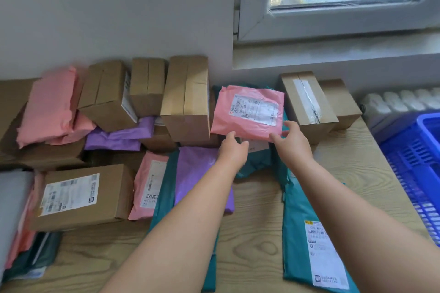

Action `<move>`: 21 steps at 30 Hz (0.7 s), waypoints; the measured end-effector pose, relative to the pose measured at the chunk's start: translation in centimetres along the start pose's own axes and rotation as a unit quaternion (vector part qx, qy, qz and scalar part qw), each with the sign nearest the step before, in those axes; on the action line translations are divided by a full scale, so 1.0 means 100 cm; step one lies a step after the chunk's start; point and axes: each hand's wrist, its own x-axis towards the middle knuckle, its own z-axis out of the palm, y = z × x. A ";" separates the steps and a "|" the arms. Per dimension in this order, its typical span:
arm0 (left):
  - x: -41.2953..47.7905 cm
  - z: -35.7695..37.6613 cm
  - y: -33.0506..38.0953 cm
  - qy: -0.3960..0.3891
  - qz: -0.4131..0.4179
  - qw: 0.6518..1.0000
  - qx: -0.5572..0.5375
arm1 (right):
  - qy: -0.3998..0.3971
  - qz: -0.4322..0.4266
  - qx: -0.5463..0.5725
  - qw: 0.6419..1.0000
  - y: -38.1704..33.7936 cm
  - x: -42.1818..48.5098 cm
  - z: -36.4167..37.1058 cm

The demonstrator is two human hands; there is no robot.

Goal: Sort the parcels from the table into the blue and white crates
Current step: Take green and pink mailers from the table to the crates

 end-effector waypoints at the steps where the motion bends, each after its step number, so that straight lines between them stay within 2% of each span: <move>1: 0.005 0.000 0.002 -0.010 -0.007 1.000 -0.012 | -0.001 0.010 0.015 1.000 -0.002 0.004 0.001; 4: 0.014 0.001 -0.002 -0.023 -0.025 0.998 -0.055 | -0.001 0.048 0.065 0.997 -0.006 0.012 0.007; 8: 0.013 0.000 -0.006 0.008 -0.080 0.975 -0.208 | -0.028 0.115 0.184 0.976 -0.008 0.014 0.008; 11: 0.006 -0.003 -0.008 -0.014 -0.117 0.923 -0.366 | -0.099 0.130 0.231 0.959 -0.001 0.003 0.006; 14: -0.008 -0.005 -0.006 -0.058 -0.159 0.838 -0.519 | -0.181 0.143 0.280 0.932 0.015 -0.017 0.001; 15: -0.013 -0.005 -0.005 -0.064 -0.165 0.823 -0.540 | -0.208 0.144 0.290 0.923 0.021 -0.024 0.000; 18: -0.031 0.001 0.000 -0.071 -0.162 0.815 -0.551 | -0.264 0.134 0.291 0.910 0.042 -0.049 -0.006; 21: -0.045 0.005 0.000 -0.055 -0.150 0.838 -0.522 | -0.253 0.126 0.343 0.896 0.055 -0.063 -0.013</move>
